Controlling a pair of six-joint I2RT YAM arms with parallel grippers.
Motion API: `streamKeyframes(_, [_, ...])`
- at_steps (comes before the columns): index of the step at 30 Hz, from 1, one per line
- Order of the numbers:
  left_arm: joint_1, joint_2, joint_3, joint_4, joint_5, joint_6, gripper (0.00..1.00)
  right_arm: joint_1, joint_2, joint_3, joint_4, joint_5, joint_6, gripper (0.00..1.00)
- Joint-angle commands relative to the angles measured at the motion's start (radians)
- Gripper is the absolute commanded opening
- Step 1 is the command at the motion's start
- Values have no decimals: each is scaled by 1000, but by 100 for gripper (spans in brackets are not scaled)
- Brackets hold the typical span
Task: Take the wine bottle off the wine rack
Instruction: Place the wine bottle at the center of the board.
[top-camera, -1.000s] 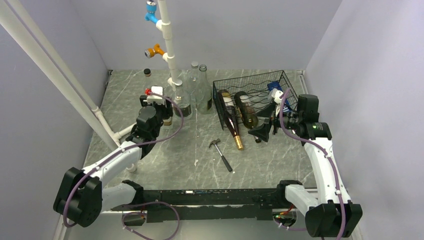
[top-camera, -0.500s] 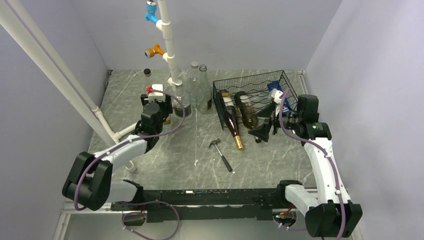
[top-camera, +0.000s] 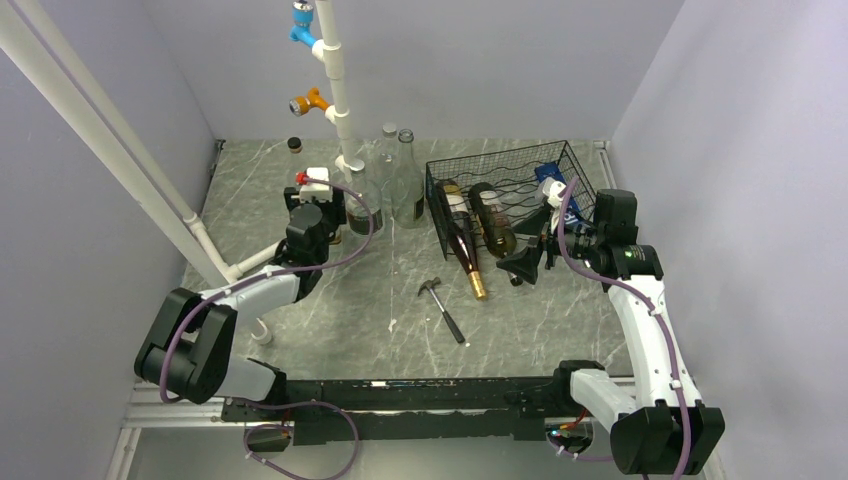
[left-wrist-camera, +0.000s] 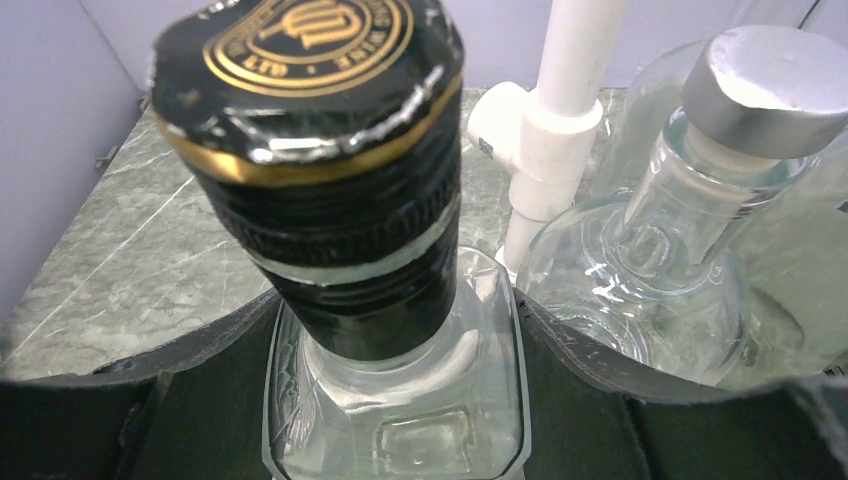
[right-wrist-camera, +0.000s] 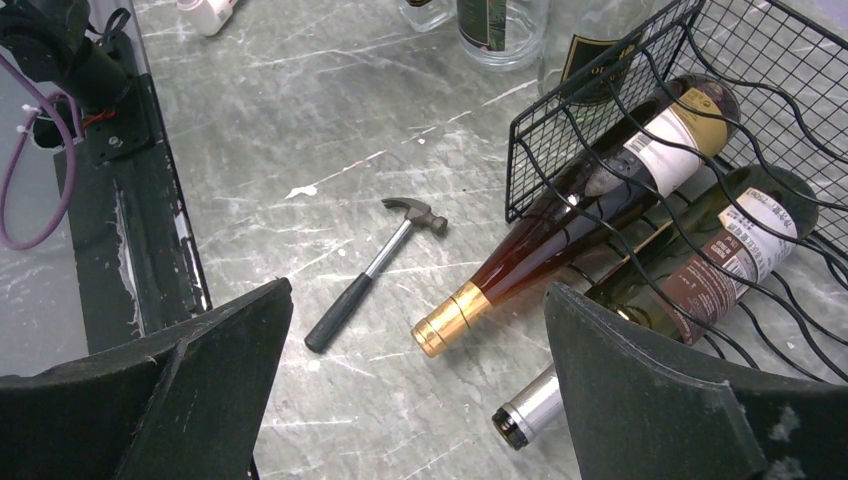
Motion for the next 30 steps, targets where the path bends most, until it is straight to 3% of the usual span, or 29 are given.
streamKeyframes(1, [3,-35,33,173,-21,-6,43,-4,-5,3,33,-3,-3,100])
streamKeyframes(10, [3,-96,46,40,-26,-59,79,-3,0,4,32,6,-5,100])
streamKeyframes(17, [3,-182,77,-135,-4,-132,98,-4,2,4,30,9,-7,100])
streamKeyframes(30, [3,-371,252,-638,73,-356,99,-3,10,8,19,16,-19,100])
